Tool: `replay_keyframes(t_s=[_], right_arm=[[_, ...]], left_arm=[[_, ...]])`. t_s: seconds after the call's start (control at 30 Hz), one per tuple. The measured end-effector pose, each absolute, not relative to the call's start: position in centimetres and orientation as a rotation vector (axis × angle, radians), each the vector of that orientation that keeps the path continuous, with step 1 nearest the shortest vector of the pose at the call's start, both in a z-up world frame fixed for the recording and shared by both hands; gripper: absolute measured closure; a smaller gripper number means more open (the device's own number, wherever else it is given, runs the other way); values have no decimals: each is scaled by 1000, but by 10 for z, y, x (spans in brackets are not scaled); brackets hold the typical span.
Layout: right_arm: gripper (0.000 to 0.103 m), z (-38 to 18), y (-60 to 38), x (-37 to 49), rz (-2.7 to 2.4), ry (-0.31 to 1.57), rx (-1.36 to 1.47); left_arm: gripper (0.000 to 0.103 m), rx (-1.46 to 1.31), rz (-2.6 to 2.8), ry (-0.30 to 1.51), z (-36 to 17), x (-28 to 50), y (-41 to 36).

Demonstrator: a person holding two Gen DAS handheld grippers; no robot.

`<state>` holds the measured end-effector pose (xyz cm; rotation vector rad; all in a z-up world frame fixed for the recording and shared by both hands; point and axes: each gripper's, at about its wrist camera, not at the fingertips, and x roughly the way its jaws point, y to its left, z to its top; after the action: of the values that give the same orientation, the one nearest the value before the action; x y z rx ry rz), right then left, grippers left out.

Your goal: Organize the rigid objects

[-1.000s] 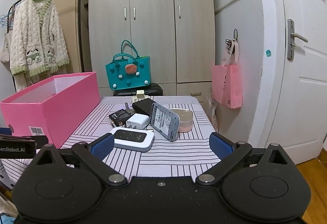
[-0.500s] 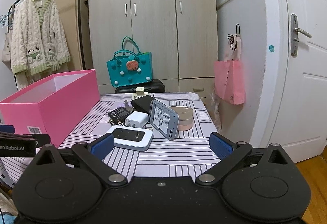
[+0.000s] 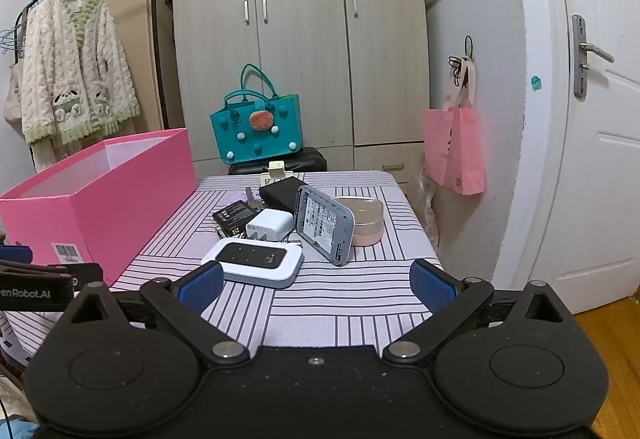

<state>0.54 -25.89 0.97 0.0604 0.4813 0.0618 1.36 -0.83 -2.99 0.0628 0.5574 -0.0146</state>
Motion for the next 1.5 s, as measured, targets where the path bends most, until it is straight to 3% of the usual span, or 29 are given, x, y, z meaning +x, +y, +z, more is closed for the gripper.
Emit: replay_keyframes(t_s=[1.0,1.5], right_arm=[[2,10,-252,3,128,390,39],[2,17,-239,49,308,575,48]], left_arm=[[0,42,-41,604,-31,22,-3],[2,122,-208,544,44,20,29]])
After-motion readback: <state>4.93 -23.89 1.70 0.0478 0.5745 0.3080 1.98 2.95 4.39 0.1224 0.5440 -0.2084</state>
